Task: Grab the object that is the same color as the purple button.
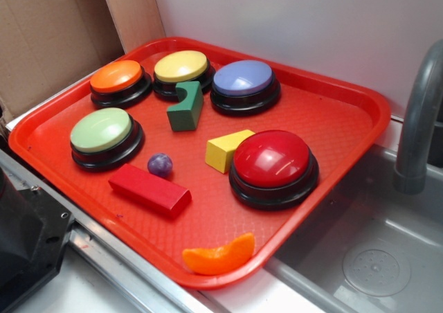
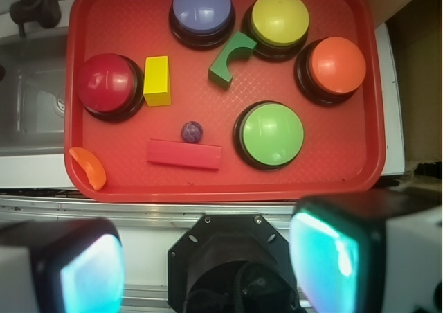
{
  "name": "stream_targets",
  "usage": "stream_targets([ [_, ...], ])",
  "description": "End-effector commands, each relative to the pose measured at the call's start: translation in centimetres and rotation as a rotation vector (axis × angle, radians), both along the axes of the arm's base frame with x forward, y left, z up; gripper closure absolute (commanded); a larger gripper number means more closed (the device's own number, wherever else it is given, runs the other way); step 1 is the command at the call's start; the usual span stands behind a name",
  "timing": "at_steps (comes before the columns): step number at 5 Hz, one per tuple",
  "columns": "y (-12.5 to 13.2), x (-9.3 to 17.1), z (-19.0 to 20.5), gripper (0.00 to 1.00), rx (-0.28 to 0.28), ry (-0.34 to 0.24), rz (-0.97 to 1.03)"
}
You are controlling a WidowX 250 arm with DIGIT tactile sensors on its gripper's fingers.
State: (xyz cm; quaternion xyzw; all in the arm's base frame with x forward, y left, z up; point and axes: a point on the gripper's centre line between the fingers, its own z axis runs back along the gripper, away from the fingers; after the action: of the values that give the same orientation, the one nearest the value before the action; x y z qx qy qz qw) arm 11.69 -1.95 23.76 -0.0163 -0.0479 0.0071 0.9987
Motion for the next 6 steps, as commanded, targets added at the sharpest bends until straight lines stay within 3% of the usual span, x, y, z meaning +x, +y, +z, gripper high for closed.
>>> stream_targets([
  [1, 0.0, 0.0, 0.0, 0.00, 0.000, 0.000, 0.000],
  [3, -0.4, 2.3, -4.1, 0.00, -0.026, -0.031, 0.065],
  [5, -1.3, 4.8, -10.3, 0.00, -0.004, -0.036, 0.125],
  [6, -1.6, 5.4, -12.5, 0.00, -0.022, -0.038, 0.160],
])
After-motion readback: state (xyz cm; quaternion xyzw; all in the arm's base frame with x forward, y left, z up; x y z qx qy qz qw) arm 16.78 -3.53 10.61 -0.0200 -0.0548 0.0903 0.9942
